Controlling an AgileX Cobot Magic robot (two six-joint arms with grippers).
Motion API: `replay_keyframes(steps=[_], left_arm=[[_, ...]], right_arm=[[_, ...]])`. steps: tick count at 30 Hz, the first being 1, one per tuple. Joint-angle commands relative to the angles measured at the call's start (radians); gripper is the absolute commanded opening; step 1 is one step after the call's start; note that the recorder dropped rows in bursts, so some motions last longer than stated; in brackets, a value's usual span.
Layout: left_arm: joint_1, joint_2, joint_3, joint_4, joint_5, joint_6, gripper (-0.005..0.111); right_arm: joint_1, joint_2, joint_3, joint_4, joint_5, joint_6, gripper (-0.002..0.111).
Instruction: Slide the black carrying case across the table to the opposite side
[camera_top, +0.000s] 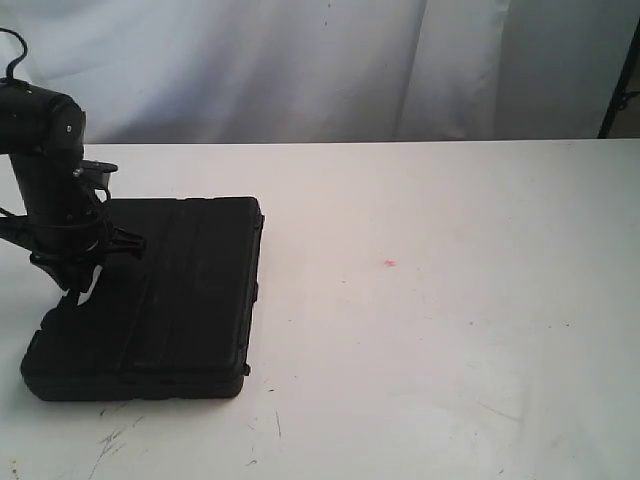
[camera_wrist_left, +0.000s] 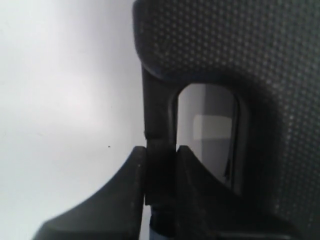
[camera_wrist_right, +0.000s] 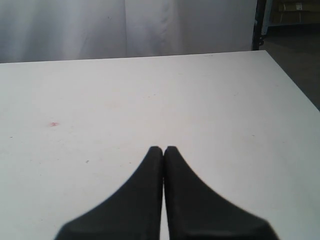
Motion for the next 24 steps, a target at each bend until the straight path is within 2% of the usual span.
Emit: replay_keyframes(steps=[1, 5, 10, 17, 20, 24], left_arm=[[0.023, -0.023, -0.001, 0.039, -0.008, 0.036, 0.000], [0.050, -0.023, -0.001, 0.035, -0.024, 0.063, 0.000], [0.050, -0.023, -0.001, 0.003, -0.043, 0.106, 0.000], [0.050, -0.023, -0.001, -0.002, -0.035, 0.083, 0.002], [0.050, -0.023, -0.001, -0.012, -0.033, 0.083, 0.013], [0.050, -0.040, -0.003, -0.012, -0.033, 0.085, 0.038]], right_arm=[[-0.007, -0.005, 0.004, -0.003, -0.001, 0.001, 0.000], [-0.007, -0.005, 0.004, -0.003, -0.001, 0.003, 0.000], [-0.007, -0.005, 0.004, -0.003, -0.001, 0.004, 0.000], [-0.007, -0.005, 0.004, -0.003, -0.001, 0.004, 0.000], [-0.007, -0.005, 0.004, -0.003, -0.001, 0.004, 0.000], [-0.007, -0.005, 0.004, -0.003, -0.001, 0.004, 0.000]])
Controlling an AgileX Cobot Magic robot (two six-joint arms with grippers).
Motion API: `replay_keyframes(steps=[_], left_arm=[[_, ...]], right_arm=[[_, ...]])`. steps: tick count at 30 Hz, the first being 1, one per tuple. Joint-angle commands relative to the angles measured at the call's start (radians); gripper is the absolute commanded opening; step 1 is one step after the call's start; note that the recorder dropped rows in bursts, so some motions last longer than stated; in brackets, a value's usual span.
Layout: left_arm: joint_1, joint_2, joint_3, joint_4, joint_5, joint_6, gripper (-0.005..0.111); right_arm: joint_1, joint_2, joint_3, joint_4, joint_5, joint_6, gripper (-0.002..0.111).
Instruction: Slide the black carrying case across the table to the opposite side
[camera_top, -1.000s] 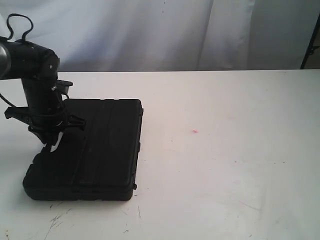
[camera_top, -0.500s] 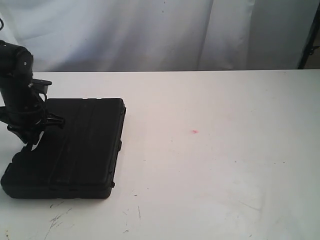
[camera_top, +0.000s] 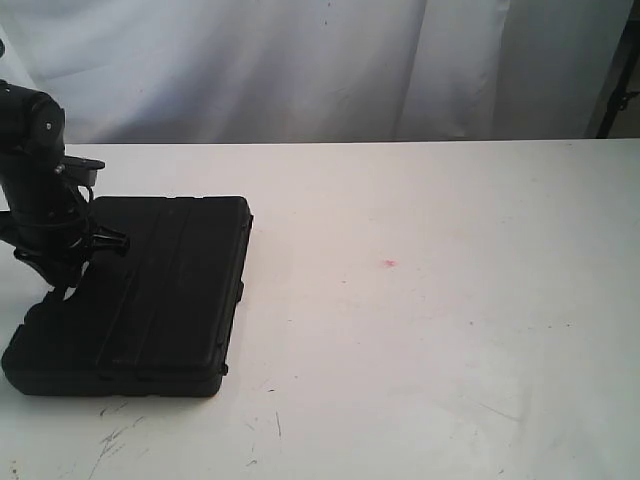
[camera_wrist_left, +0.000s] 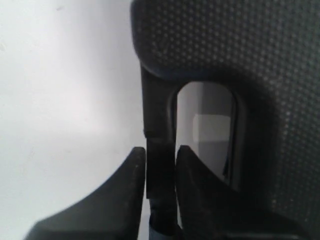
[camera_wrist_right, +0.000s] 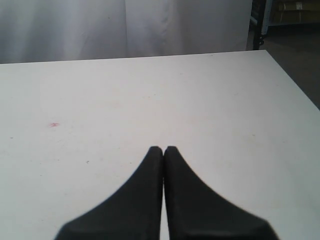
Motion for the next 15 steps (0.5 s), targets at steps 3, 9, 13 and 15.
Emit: replay_keyframes(steps=[3, 9, 13, 15], left_arm=[[0.002, -0.089, -0.003, -0.009, -0.004, -0.004, 0.061], [0.000, -0.242, -0.003, -0.145, -0.022, -0.031, 0.035], [0.000, -0.367, -0.001, -0.289, 0.005, 0.048, 0.000], [-0.032, -0.453, -0.001, -0.302, 0.040, 0.058, 0.000]], right_arm=[[-0.007, -0.005, 0.004, -0.003, -0.001, 0.000, 0.000], [-0.007, -0.005, 0.004, -0.003, -0.001, 0.000, 0.000], [-0.007, -0.005, 0.004, -0.003, -0.001, 0.000, 0.000], [-0.007, -0.005, 0.004, -0.003, -0.001, 0.000, 0.000]])
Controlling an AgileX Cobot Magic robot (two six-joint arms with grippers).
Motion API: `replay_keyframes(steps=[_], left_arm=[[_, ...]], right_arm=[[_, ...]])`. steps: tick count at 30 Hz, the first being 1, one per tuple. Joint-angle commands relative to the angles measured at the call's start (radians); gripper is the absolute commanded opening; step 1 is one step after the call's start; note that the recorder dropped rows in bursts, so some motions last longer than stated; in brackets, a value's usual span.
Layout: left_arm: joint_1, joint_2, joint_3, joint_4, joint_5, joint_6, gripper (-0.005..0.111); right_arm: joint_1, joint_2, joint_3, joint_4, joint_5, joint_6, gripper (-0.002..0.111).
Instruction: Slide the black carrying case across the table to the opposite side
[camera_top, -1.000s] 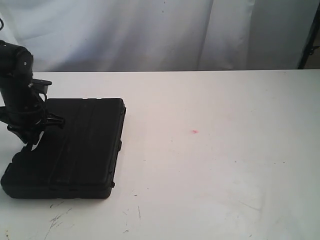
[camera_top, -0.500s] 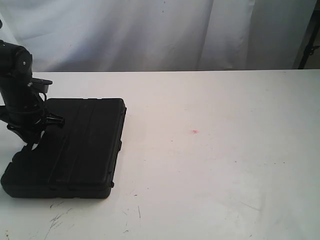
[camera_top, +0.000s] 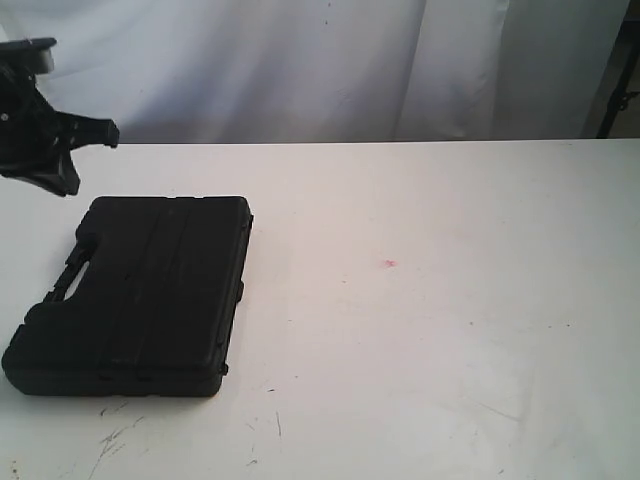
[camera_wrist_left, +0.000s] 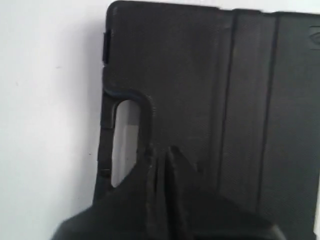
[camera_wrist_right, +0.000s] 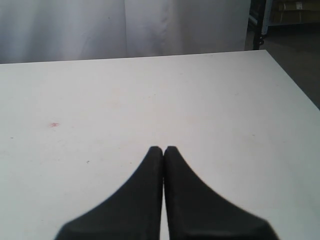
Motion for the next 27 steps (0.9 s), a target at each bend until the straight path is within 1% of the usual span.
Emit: replay_keyframes(steps=[1, 4, 7, 9, 10, 13, 14, 15, 16, 20, 24, 27], left_arm=[[-0.048, -0.158, -0.001, -0.054, 0.046, 0.034, 0.000], [-0.106, -0.257, -0.001, -0.020, 0.034, 0.018, 0.000], [-0.166, -0.351, -0.001, 0.071, 0.032, -0.063, 0.000], [-0.197, -0.436, 0.027, 0.120, 0.021, -0.104, 0.000], [-0.216, -0.506, 0.070, 0.129, -0.004, -0.124, 0.000], [-0.226, -0.647, 0.181, 0.120, -0.073, -0.169, 0.000], [-0.226, -0.695, 0.235, 0.120, -0.102, -0.184, 0.000], [-0.226, -0.781, 0.317, 0.120, -0.140, -0.202, 0.000], [-0.226, -0.827, 0.361, 0.120, -0.164, -0.202, 0.000], [-0.226, -0.990, 0.511, 0.120, -0.215, -0.202, 0.000], [-0.224, -1.126, 0.609, 0.142, -0.221, -0.202, 0.000], [-0.224, -1.209, 0.641, 0.147, -0.224, -0.200, 0.000]], right_arm=[[-0.007, -0.005, 0.004, -0.003, -0.001, 0.000, 0.000], [-0.007, -0.005, 0.004, -0.003, -0.001, 0.000, 0.000], [-0.007, -0.005, 0.004, -0.003, -0.001, 0.000, 0.000], [-0.007, -0.005, 0.004, -0.003, -0.001, 0.000, 0.000], [-0.007, -0.005, 0.004, -0.003, -0.001, 0.000, 0.000], [-0.007, -0.005, 0.004, -0.003, -0.001, 0.000, 0.000], [-0.007, -0.005, 0.004, -0.003, -0.001, 0.000, 0.000], [-0.007, -0.005, 0.004, -0.003, -0.001, 0.000, 0.000], [-0.007, -0.005, 0.004, -0.003, -0.001, 0.000, 0.000], [-0.007, -0.005, 0.004, -0.003, -0.001, 0.000, 0.000], [-0.007, -0.005, 0.004, -0.003, -0.001, 0.000, 0.000], [-0.007, -0.005, 0.004, -0.003, -0.001, 0.000, 0.000]])
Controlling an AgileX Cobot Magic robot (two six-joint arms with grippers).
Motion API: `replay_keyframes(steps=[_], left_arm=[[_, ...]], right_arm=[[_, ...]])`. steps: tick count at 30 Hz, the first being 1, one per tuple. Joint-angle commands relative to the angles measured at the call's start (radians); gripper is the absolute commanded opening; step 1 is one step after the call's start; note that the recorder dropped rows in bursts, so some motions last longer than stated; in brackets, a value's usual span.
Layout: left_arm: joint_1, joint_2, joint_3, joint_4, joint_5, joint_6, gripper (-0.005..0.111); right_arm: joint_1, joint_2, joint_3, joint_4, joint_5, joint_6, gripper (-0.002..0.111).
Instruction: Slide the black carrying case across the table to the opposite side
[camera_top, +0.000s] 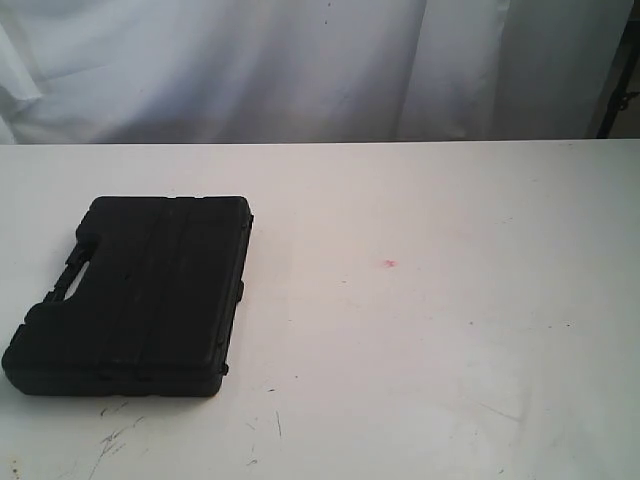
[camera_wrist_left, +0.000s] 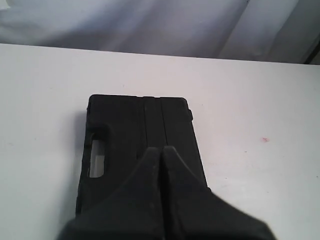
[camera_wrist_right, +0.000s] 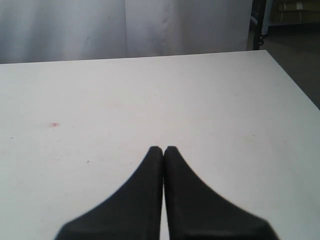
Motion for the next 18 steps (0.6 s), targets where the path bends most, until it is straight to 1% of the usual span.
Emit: replay_keyframes(steps=[1, 5, 9, 18], left_arm=[[-0.003, -0.122, 0.046, 0.019, -0.022, 0.004, 0.000], [-0.003, -0.196, 0.046, 0.049, 0.026, 0.048, 0.000], [-0.003, -0.250, 0.046, 0.098, 0.030, 0.050, 0.000], [-0.003, -0.266, 0.046, 0.154, 0.030, 0.047, 0.000]], right_arm=[[-0.007, -0.005, 0.004, -0.003, -0.001, 0.000, 0.000], [-0.007, -0.005, 0.004, -0.003, -0.001, 0.000, 0.000], [-0.007, -0.005, 0.004, -0.003, -0.001, 0.000, 0.000], [-0.007, -0.005, 0.004, -0.003, -0.001, 0.009, 0.000]])
